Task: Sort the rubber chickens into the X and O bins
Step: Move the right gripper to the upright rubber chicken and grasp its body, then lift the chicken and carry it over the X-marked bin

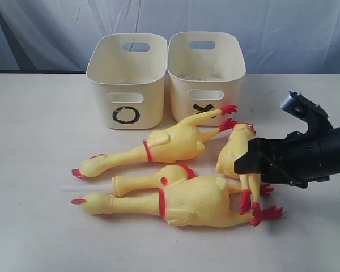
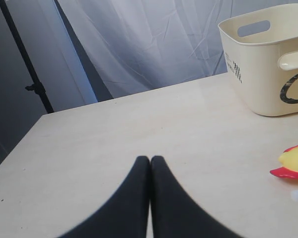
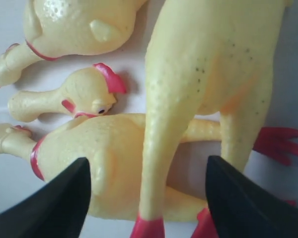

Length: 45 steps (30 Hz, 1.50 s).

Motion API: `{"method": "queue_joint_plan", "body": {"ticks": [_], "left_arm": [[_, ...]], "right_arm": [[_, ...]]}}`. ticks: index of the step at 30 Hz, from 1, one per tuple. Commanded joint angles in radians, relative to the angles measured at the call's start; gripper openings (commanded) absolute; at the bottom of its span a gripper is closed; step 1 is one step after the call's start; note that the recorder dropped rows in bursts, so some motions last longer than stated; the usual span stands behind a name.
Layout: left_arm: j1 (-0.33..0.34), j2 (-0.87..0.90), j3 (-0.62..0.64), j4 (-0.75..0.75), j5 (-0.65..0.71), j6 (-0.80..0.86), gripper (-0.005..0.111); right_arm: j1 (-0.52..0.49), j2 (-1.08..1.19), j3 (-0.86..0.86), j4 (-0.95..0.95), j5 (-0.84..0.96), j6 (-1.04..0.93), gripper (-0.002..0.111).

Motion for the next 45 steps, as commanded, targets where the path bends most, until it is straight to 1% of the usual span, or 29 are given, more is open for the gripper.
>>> {"method": "queue_joint_plan", "body": {"ticks": [1,7,9,15,24,28,34,39,45], "left_arm": [[0.006,-0.005,0.004,-0.003,0.001,-0.003,0.000],[0.006,-0.005,0.004,-0.003,0.001,-0.003,0.000],[0.006,-0.005,0.004,-0.003,0.001,-0.003,0.000],[0.006,-0.005,0.004,-0.003,0.001,-0.003,0.000],[0.006,-0.005,0.004,-0.003,0.001,-0.003,0.000],[0.006,-0.005,0.004,-0.003,0.001,-0.003,0.000],[0.006,-0.005,0.004,-0.003,0.001,-0.003,0.000],[0.006,-0.005,0.004,-0.003,0.001,-0.003,0.000],[0.006,-0.005,0.004,-0.003,0.001,-0.003,0.000]], "right_arm": [[0.039,0.046,-0.006,0.081,-0.016,-0.069,0.062],[0.094,0.085,-0.006,0.098,-0.124,-0.071,0.062],[0.094,0.089,-0.006,0.100,-0.129,-0.071,0.059],[0.094,0.089,-0.006,0.101,-0.125,-0.071,0.036],[0.094,0.089,-0.006,0.101,-0.123,-0.071,0.015],[0.094,0.087,-0.006,0.101,-0.113,-0.071,-0.001],[0.094,0.076,-0.006,0.124,-0.064,-0.062,-0.001],[0.092,0.025,-0.006,0.120,-0.031,-0.054,-0.001],[0.092,-0.099,-0.006,0.031,0.000,0.053,-0.001]]}}
